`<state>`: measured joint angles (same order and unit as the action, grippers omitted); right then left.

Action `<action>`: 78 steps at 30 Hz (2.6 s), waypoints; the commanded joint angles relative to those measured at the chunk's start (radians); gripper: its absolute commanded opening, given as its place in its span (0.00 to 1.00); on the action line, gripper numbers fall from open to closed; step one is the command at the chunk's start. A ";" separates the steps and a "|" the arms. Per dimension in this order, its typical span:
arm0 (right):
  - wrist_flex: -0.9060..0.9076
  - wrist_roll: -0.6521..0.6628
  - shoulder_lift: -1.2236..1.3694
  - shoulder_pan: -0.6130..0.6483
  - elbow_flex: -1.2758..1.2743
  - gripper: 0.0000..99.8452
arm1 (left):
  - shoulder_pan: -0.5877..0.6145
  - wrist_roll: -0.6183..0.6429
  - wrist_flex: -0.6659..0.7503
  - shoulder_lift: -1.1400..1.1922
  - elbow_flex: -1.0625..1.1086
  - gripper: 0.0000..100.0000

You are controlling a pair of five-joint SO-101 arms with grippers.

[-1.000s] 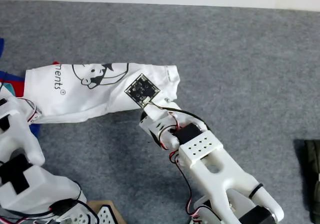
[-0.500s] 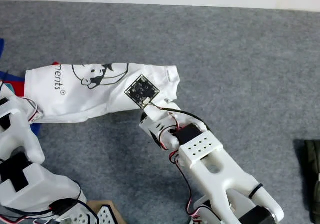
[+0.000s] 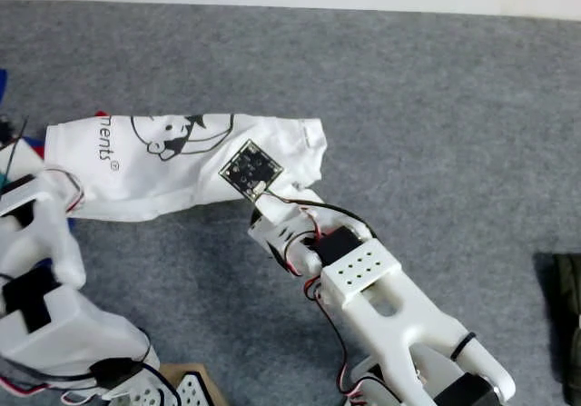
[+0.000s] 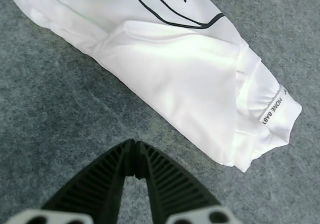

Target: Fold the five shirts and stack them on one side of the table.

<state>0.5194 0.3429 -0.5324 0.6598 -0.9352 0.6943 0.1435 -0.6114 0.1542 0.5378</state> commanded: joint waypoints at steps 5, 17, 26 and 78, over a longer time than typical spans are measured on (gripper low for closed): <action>0.005 0.011 -0.035 0.007 0.002 0.01 | -0.015 -0.006 0.040 0.111 -0.061 0.01; 0.030 0.003 -0.039 0.007 -0.018 0.01 | -0.182 0.002 -0.244 -0.145 -0.163 0.01; 0.031 -0.018 -0.045 -0.005 -0.030 0.01 | -0.367 0.120 -0.279 -0.363 -0.179 0.01; 0.027 -0.232 -0.047 -0.283 -0.019 0.01 | -1.038 0.213 -0.431 -0.143 -0.461 0.41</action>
<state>0.5455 0.1204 -0.5416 0.3867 -0.9705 -0.3414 0.3537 -1.0303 0.0315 0.1281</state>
